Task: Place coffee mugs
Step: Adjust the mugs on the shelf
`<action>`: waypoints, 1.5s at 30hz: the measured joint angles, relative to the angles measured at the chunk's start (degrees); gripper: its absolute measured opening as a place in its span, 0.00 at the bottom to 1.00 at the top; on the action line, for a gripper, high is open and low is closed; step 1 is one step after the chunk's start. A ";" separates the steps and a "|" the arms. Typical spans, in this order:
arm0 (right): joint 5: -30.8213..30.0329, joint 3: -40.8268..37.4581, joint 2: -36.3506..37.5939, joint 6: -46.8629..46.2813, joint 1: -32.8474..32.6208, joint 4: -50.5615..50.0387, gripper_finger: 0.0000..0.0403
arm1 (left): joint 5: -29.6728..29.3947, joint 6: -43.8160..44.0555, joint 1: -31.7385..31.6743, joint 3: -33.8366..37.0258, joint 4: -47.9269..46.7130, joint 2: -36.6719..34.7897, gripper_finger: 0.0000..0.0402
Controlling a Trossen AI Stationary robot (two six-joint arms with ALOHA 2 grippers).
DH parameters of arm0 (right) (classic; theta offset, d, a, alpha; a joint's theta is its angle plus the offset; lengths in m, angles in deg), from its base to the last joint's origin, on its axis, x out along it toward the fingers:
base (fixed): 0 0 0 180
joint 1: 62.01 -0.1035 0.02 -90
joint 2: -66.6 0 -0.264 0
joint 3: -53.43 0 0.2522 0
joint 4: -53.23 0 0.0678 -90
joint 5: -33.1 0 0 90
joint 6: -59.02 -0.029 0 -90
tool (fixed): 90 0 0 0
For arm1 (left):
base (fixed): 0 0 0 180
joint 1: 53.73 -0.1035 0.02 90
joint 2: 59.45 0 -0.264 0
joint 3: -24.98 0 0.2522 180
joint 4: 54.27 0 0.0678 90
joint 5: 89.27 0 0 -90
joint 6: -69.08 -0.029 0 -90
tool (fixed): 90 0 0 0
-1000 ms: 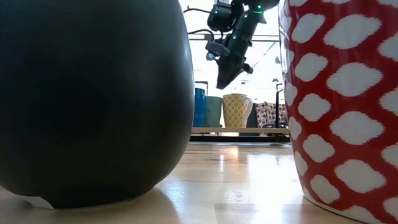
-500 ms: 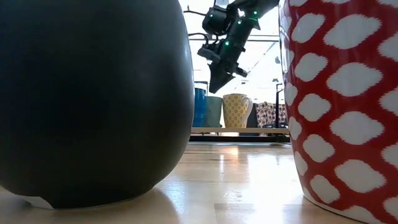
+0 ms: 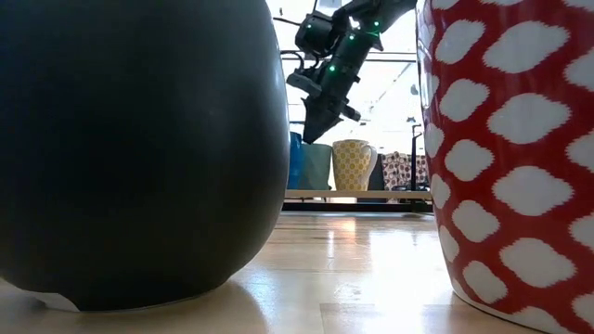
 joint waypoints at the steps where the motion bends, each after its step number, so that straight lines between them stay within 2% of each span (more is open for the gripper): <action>1: 0.02 0.00 0.00 0.00 -0.01 0.07 0.10 | 0.00 0.00 -0.01 0.00 0.00 0.00 0.29; 15: 3.59 0.00 0.02 0.11 -0.12 3.62 0.10 | 0.00 0.09 0.00 0.00 0.02 0.00 0.29; 38: 4.46 0.00 -0.02 0.44 -1.25 3.39 0.10 | 0.00 0.15 0.00 0.00 0.02 0.00 0.29; 45: 6.79 -0.04 -3.07 -0.87 -1.88 2.89 0.10 | -0.02 0.15 0.00 0.00 0.11 0.00 0.29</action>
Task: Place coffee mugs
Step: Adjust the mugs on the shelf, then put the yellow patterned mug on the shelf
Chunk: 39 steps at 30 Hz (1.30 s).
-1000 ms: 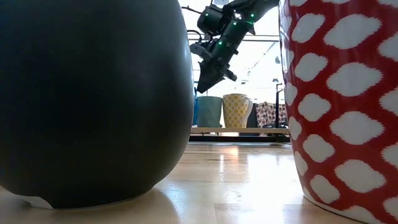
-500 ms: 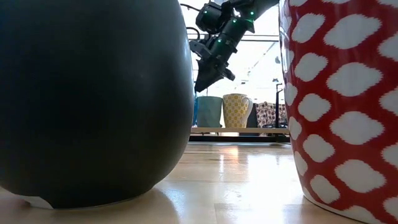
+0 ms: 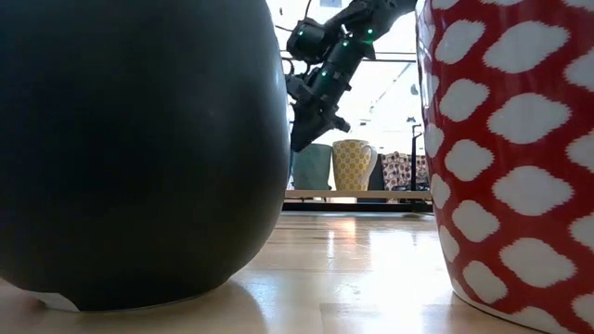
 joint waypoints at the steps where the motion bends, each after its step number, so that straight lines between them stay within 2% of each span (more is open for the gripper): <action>1: 0.03 0.00 -0.47 0.00 -0.31 -0.09 0.10 | 0.02 0.00 0.00 0.00 0.00 0.00 0.29; 6: -0.93 0.07 -0.61 0.00 -1.30 -0.14 0.10 | 0.02 0.02 0.00 0.00 0.00 0.00 0.29; 10: -0.53 2.03 -0.10 0.00 -1.30 -5.24 0.10 | 0.02 0.04 0.00 0.00 -0.05 0.00 0.29; 20: 1.06 10.73 0.01 -0.04 -4.63 -36.24 0.10 | -1.31 0.04 -1.31 0.00 1.12 0.00 0.29; 25: -2.74 13.42 0.07 -0.02 -6.63 -52.01 0.10 | -1.50 -1.69 -3.96 -2.28 3.41 0.00 0.29; 27: -3.37 12.83 0.60 0.74 -7.58 -52.06 0.10 | -1.67 -3.59 -4.95 -4.07 3.38 0.00 0.29; 30: 0.87 12.09 2.50 4.35 -9.05 -52.51 0.10 | -1.75 -6.56 -6.20 -7.14 3.54 -0.04 0.29; 34: 1.49 10.21 5.32 7.39 -11.96 -52.06 0.10 | -1.75 -10.37 -7.37 -9.66 3.40 -0.03 0.29; 39: 1.32 2.08 14.16 7.27 -15.66 -52.04 0.10 | -1.70 -12.17 -8.84 -10.14 2.97 -0.02 0.29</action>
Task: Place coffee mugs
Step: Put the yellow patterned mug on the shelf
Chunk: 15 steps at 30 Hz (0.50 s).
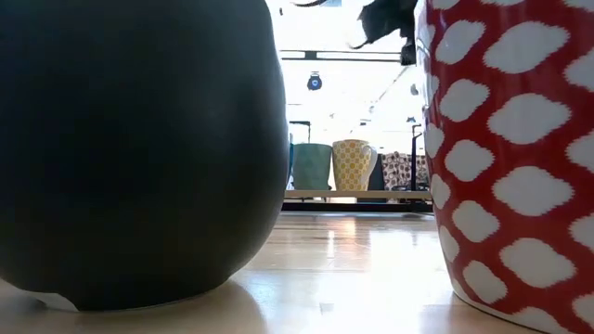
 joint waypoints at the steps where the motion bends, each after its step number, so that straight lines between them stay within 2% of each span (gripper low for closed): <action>1: -0.22 -2.40 2.28 -0.85 -0.70 0.15 0.10 | 0.03 0.00 -0.29 0.00 -0.07 0.00 0.29; 4: 0.37 -10.76 10.93 -3.38 -2.75 2.01 0.10 | 0.15 -0.91 -0.90 0.00 -0.45 0.00 0.29; 8: 2.50 -23.34 23.32 -12.66 -5.98 10.25 0.10 | 0.19 -3.23 -1.72 0.00 -0.40 0.00 0.29; 15: 1.76 -41.36 41.11 -29.59 -13.08 32.77 0.10 | -0.02 -6.96 -3.40 -0.07 -0.27 1.16 0.31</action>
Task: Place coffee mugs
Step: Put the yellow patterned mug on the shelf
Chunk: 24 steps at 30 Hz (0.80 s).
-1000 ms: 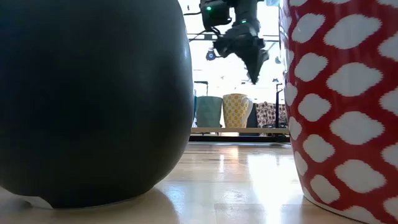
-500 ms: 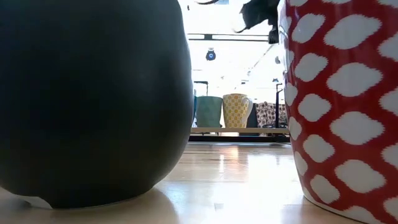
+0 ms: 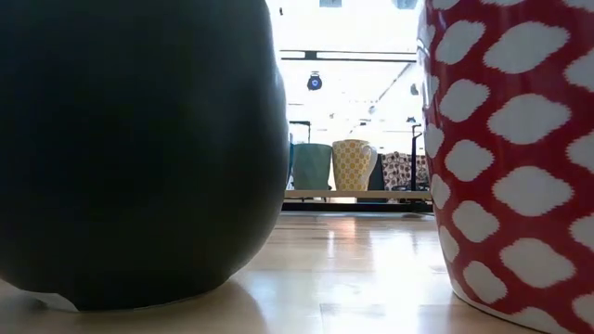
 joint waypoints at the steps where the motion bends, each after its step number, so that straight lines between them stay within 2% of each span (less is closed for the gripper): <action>1: -0.35 -1.99 1.60 -1.39 -0.81 2.49 0.10 | 0.21 0.00 -0.34 0.00 0.45 0.55 0.33; 5: -0.70 -8.02 5.27 -5.95 -2.87 8.83 0.11 | 3.73 0.03 -1.49 0.00 1.63 4.83 0.39; 12: 0.30 -12.33 5.44 -10.27 -4.53 9.05 0.19 | 5.41 -0.81 -1.69 -2.46 -3.43 12.42 0.48; 18: -1.45 -12.44 5.36 -10.24 -5.02 8.60 0.24 | 5.49 -4.55 -1.69 -7.60 -5.32 17.58 0.50; 24: -1.58 -12.44 5.36 -9.79 -5.02 8.61 0.25 | 8.30 -5.54 -1.67 -9.79 -5.45 22.30 0.50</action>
